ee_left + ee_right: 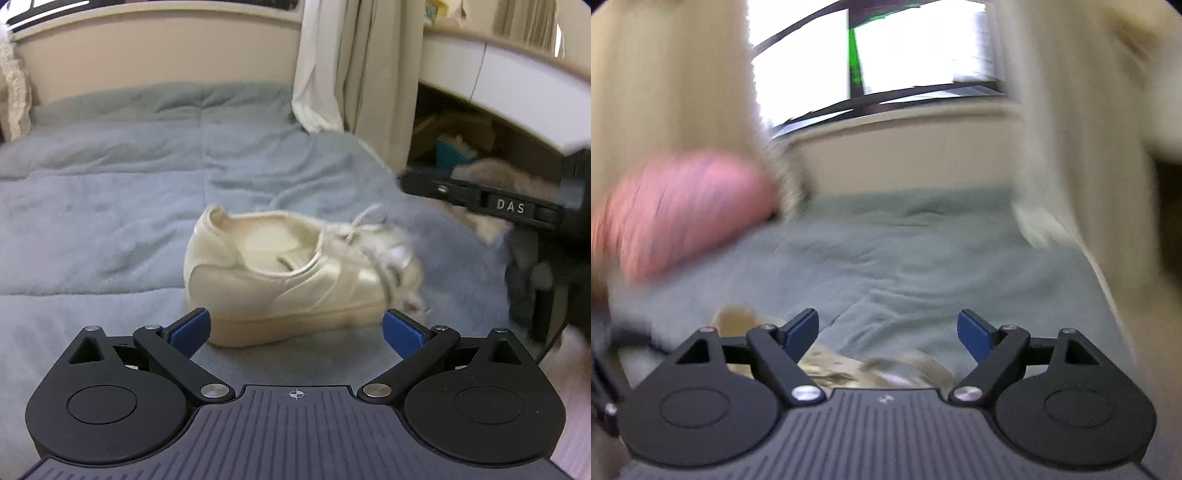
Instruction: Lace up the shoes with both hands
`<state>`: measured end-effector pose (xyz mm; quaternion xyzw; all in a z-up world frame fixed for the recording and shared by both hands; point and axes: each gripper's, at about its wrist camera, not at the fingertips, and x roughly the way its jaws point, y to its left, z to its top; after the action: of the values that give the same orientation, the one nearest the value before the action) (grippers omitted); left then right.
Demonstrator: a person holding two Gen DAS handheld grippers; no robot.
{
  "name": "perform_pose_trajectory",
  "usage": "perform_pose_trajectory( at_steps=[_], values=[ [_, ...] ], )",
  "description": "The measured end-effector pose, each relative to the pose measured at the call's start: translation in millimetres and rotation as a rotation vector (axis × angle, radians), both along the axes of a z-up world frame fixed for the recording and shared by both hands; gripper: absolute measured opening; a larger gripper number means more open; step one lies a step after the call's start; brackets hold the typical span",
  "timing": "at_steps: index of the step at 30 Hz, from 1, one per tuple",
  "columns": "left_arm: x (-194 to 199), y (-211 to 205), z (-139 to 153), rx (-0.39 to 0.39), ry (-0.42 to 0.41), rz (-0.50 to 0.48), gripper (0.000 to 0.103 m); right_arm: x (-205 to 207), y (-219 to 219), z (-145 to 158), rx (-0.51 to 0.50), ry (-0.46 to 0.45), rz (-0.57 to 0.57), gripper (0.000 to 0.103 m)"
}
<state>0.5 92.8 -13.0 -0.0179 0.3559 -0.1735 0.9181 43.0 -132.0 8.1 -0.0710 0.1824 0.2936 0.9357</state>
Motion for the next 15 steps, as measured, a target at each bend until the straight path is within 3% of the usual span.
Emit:
perform_pose_trajectory(
  at_steps=[2,3,6,8,11,13,14,15],
  values=[
    [8,-1,-8,0.032,0.008,0.013,0.102,9,43,5,-0.135,-0.005,0.157,0.083],
    [9,2,-13,0.004,0.022,0.021,0.102,17,62,7,-0.184,0.031,0.208,0.083],
    [12,15,-26,-0.094,0.08,0.048,0.102,53,97,4,-0.263,0.268,0.256,0.076],
    [17,22,-32,-0.111,0.135,0.073,0.102,80,117,0,-0.302,0.449,0.27,0.07],
    [24,32,-40,-0.132,0.216,0.11,0.102,105,130,-11,-0.336,0.579,0.233,0.066],
    [25,40,-39,-0.167,0.216,0.13,0.102,113,131,-17,-0.338,0.586,0.216,0.053],
    [25,42,-37,-0.192,0.208,0.134,0.102,118,129,-17,-0.293,0.605,0.194,0.038],
    [24,44,-34,-0.221,0.195,0.131,0.102,122,126,-19,-0.231,0.639,0.177,0.038]
  ],
)
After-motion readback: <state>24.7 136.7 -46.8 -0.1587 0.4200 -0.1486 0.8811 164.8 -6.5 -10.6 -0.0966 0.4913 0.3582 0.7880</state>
